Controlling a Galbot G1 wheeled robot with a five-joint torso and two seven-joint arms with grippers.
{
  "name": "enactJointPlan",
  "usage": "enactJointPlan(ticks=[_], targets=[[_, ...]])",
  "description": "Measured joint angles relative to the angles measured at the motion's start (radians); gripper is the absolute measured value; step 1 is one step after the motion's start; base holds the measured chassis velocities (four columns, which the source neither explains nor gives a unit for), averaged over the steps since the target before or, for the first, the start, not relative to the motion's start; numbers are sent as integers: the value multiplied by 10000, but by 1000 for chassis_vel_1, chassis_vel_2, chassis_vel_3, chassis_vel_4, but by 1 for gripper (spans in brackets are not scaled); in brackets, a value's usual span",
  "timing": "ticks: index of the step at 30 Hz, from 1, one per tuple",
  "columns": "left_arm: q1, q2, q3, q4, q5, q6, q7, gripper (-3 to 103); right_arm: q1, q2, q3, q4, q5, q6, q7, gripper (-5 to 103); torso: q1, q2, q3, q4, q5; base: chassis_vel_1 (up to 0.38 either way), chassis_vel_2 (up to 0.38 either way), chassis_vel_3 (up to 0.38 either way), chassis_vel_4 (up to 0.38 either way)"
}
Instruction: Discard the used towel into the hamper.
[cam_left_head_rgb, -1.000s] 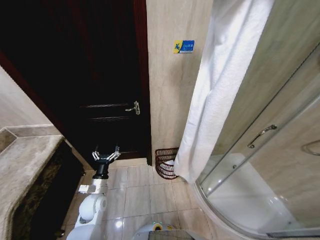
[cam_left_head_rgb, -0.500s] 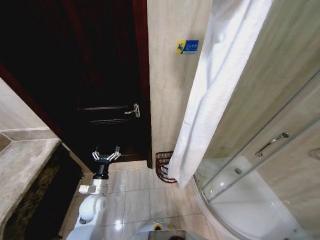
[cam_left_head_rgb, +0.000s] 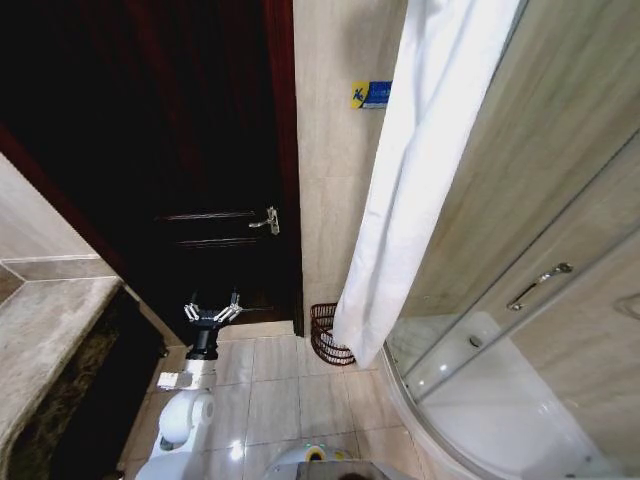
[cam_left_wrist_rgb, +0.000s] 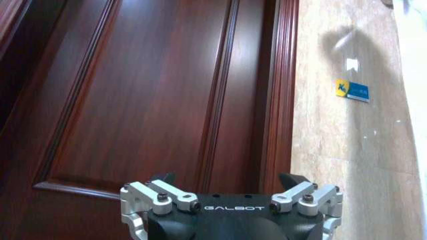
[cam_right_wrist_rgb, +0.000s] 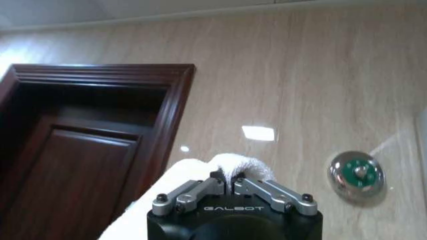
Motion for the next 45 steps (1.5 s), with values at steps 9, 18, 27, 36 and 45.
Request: enactJointPlan(ticks=[9, 18, 27, 36, 45], targets=[[122, 2, 60, 56, -152, -72, -5, 100, -164, -1555, -139, -2196, -490, 295, -302, 3, -3, 1, 0, -3, 4, 0, 0, 0, 0], [52, -10, 31, 71, -193, -102, -9, 100, -655, -2063, -70, -2878, -713, 565, -438, 3, -1, -1, 1, 1, 4, 0, 0, 0, 0], [90, -55, 28, 75, -182, -161, -12, 100, -950, -1238, -123, -2324, -776, 614, -398, 3, -1, -1, 1, -5, 12, 0, 0, 0, 0], [174, -136, 41, 49, -114, -253, -7, 100, -1411, 98, -265, -796, -604, 567, -142, 3, -3, -1, -1, -3, 6, 0, 0, 0, 0], [319, -275, 57, 47, -18, -383, -32, 100, -2316, 1326, -221, 1056, -544, 596, 149, 3, -4, 0, -1, -1, 7, 0, 0, 0, 0]])
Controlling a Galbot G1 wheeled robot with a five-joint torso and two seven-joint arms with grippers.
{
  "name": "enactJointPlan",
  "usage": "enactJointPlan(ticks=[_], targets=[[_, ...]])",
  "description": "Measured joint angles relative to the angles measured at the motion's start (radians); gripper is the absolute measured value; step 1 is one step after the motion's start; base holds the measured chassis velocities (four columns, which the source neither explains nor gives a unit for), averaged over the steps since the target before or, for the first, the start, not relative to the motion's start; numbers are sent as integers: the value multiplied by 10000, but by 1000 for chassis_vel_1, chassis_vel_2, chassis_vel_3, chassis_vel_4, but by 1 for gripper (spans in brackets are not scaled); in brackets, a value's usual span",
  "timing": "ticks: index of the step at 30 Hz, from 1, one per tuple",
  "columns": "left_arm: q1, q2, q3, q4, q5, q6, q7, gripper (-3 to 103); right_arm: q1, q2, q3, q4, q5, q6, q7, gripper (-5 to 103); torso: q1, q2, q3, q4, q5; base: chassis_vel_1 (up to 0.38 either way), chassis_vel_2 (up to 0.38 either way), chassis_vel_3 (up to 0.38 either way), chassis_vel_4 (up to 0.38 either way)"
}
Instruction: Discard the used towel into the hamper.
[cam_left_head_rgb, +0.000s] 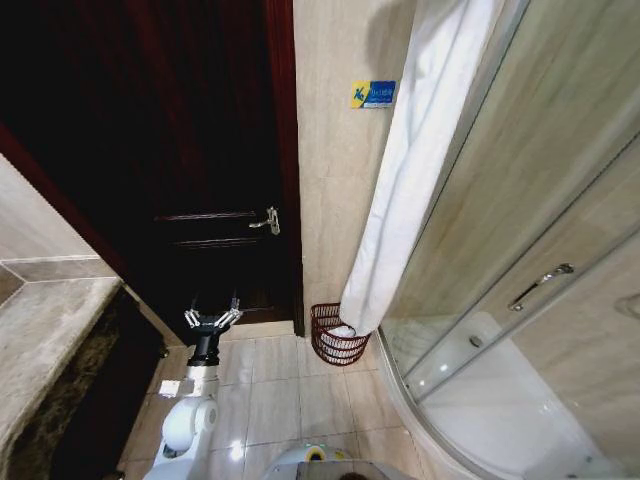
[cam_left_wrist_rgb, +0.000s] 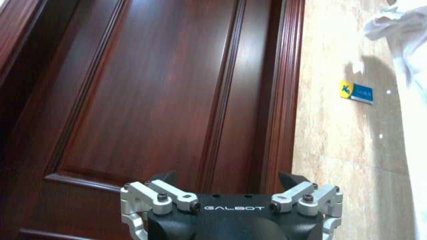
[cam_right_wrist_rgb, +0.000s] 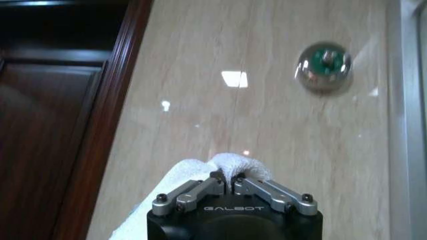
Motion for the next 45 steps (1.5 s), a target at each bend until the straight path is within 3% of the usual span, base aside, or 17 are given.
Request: enactJointPlan(ticks=[10, 18, 22, 33, 37, 45], targets=[[34, -123, 39, 81, 98, -84, 0, 100, -953, 532, 273, 919, -186, 466, 45, 3, 0, 0, 0, -1, 0, 0, 0, 0, 0], [98, -233, 70, 87, 191, -137, 29, 100, -1287, -58, 522, 825, 248, 1538, 353, 3, 0, 0, 0, 2, -9, 0, 0, 0, 0], [120, -240, 61, 55, 192, -143, 29, 100, -1435, -85, 547, 903, 313, 1569, 628, 3, 2, 0, 0, 3, -3, 0, 0, 0, 0], [134, -226, 80, 16, 186, -159, 22, 100, -2607, 1096, 502, 2477, 323, 1215, 1118, 3, 1, 0, 0, -1, 2, 0, 0, 0, 0], [175, -197, 48, -11, 152, -190, 12, 100, -3491, 1826, 438, 3355, 142, 1482, 1154, 3, 1, 0, 0, -2, -4, 0, 0, 0, 0], [246, -224, 47, -10, 91, -262, 3, 100, -4567, 2110, 502, 3972, -180, 1916, 1239, 3, 1, 1, 0, 0, -5, 0, 0, 0, 0]])
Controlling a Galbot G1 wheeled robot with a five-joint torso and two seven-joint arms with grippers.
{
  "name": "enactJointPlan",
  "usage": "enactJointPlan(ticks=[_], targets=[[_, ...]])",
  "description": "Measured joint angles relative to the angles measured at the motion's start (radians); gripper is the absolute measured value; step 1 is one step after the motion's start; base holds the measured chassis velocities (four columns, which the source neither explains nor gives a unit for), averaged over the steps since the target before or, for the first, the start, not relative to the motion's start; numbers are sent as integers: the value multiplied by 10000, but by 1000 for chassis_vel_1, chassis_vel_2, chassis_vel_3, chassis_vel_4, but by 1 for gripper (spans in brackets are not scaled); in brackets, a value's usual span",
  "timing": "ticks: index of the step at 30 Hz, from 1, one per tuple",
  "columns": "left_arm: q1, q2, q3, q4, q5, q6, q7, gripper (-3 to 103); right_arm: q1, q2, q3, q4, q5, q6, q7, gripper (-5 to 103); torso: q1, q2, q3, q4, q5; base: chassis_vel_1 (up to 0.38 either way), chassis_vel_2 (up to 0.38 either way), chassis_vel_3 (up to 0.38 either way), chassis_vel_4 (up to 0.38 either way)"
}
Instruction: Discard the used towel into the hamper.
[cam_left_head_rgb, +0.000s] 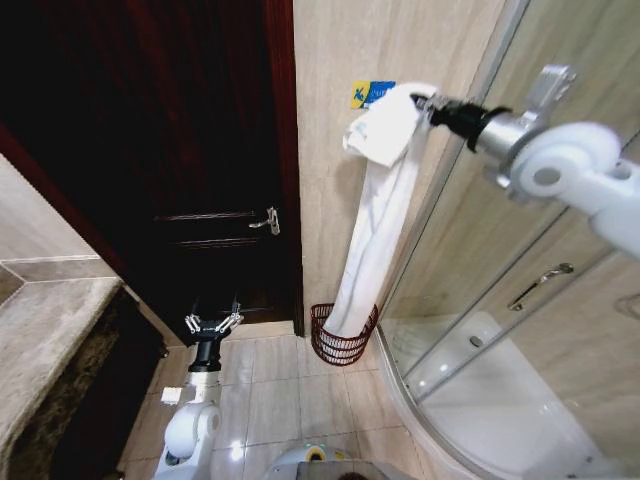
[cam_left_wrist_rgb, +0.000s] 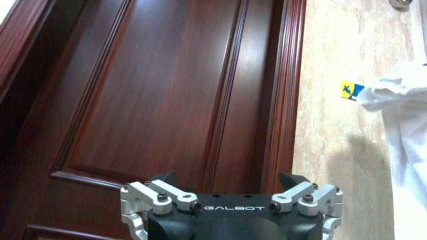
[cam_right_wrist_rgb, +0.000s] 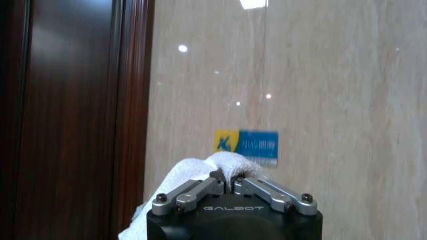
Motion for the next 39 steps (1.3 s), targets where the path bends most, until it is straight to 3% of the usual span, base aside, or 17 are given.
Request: enactJointPlan(ticks=[9, 17, 22, 26, 34, 39], targets=[[-27, 90, -23, 62, -117, -24, 0, 100, -1185, 66, -3, 354, -575, 276, 349, 3, 0, 0, 0, 0, 1, 0, 0, 0, 0], [-13, 150, -45, 120, -168, -57, -5, 100, -2348, 147, -11, 828, -1117, 796, 1603, 3, 0, 0, 0, 0, 0, 0, 0, 0, 0], [12, 153, -63, 129, -164, -68, -8, 100, -3331, 47, -3, 835, -1805, 1571, 2196, 3, 0, 0, 0, 0, -2, 0, 0, 0, 0], [72, 132, -68, 92, -145, -74, -8, 100, -3820, 76, 6, 781, -2148, 1723, 2183, 3, 0, 0, 0, 1, 1, 0, 0, 0, 0], [213, 89, -101, 57, -105, -136, -8, 100, -4952, 302, -74, 307, -3520, 2384, 1393, 3, -1, 0, 0, -2, 1, 0, 0, 0, 0], [285, 67, -102, 5, -87, -175, -6, 100, -5066, 342, -813, -553, -4075, 3118, 647, 3, 0, 0, 1, -1, 3, 0, 0, 0, 0]])
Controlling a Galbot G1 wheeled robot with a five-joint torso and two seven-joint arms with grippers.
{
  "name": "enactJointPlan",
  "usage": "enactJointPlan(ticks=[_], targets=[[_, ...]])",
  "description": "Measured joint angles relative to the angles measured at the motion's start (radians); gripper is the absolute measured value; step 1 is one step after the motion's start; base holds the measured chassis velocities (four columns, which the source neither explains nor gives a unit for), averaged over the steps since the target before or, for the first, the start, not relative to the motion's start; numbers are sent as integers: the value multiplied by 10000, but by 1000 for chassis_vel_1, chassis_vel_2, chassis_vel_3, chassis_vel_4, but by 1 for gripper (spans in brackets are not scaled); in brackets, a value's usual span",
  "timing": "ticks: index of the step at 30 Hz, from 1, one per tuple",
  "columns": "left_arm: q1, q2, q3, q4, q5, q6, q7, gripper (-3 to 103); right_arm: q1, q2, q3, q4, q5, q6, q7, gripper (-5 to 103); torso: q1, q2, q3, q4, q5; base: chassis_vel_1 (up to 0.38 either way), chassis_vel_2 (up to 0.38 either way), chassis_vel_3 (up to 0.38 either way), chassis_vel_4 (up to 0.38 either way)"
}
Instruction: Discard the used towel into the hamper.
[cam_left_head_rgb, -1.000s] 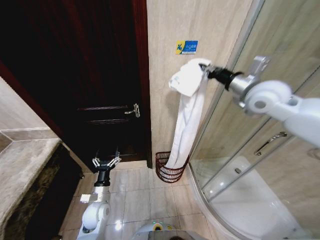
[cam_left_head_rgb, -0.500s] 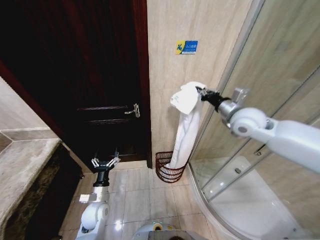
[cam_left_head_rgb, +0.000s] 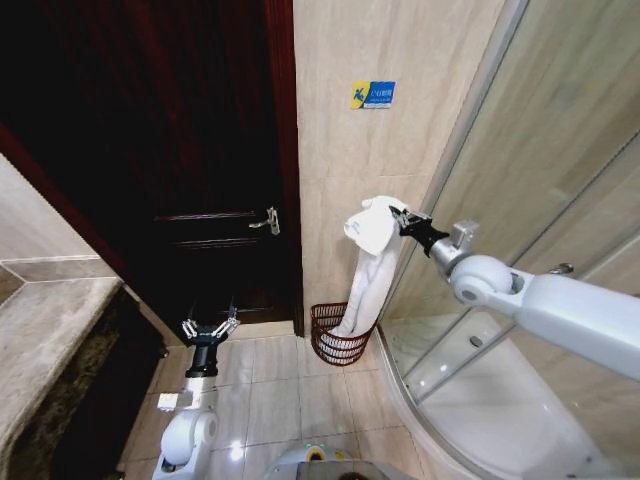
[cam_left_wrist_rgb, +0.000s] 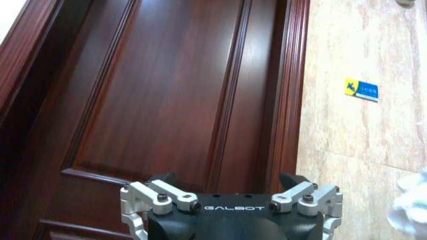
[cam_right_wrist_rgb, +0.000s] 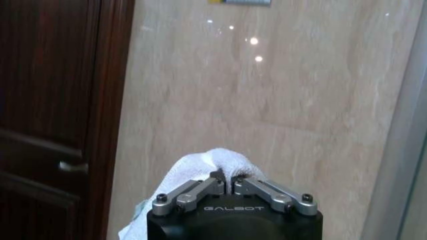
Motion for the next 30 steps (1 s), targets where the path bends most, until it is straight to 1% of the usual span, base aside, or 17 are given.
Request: enactJointPlan(ticks=[2, 3, 8, 9, 13, 22, 25, 26, 28, 29, 30], targets=[[30, 32, -13, -4, -2, -15, 1, 100, 0, -58, -303, -589, -125, 474, -507, 3, 0, 0, 0, 0, 0, 0, 0, 0, 0], [25, 34, -13, 16, 1, -28, 2, 100, 0, -98, -355, -774, -163, 564, -609, 3, 0, 0, 0, 0, -1, 0, 0, 0, 0], [18, 8, 7, 70, 57, -40, 6, 100, 4, -259, -604, -1288, -297, 739, -720, 3, 0, 0, 0, 1, -2, 0, 0, 0, 0], [10, -31, 17, 69, 86, -41, 5, 100, 5, -396, -629, -1455, -391, 787, -723, 3, 1, 0, 0, -1, 2, 0, 0, 0, 0], [8, -41, 19, 41, 125, -34, 5, 100, 25, -572, -428, -1443, -286, 795, -539, 3, 1, 0, 0, 3, -3, 0, 0, 0, 0], [28, -75, 61, 53, 193, 14, 4, 100, 52, -562, -326, -814, -253, 565, -96, 3, -8, -17, -10, 2, -3, 0, 0, 0, 0], [57, -90, 87, 87, 229, 22, 2, 100, 57, -527, -330, -688, -255, 495, 38, 3, -98, -219, -114, 2, -3, 0, 0, 0, 0], [57, -90, 87, 87, 229, 22, 2, 100, 57, -527, -330, -688, -255, 495, 38, 3, -98, -219, -114, 2, -3, 0, 0, 0, 0], [57, -91, 102, 117, 233, 19, 0, 100, 62, -505, -314, -639, -249, 453, 94, 3, -191, -420, -217, 2, -2, 0, 0, 0, 0], [57, -91, 102, 117, 233, 19, 0, 100, 62, -505, -314, -639, -249, 453, 94, 3, -191, -420, -217, 2, -2, 0, 0, 0, 0], [56, -92, 107, 128, 235, 17, 0, 100, 63, -496, -307, -620, -248, 441, 109, 3, -236, -515, -268, 2, -2, 0, 0, 0, 0]])
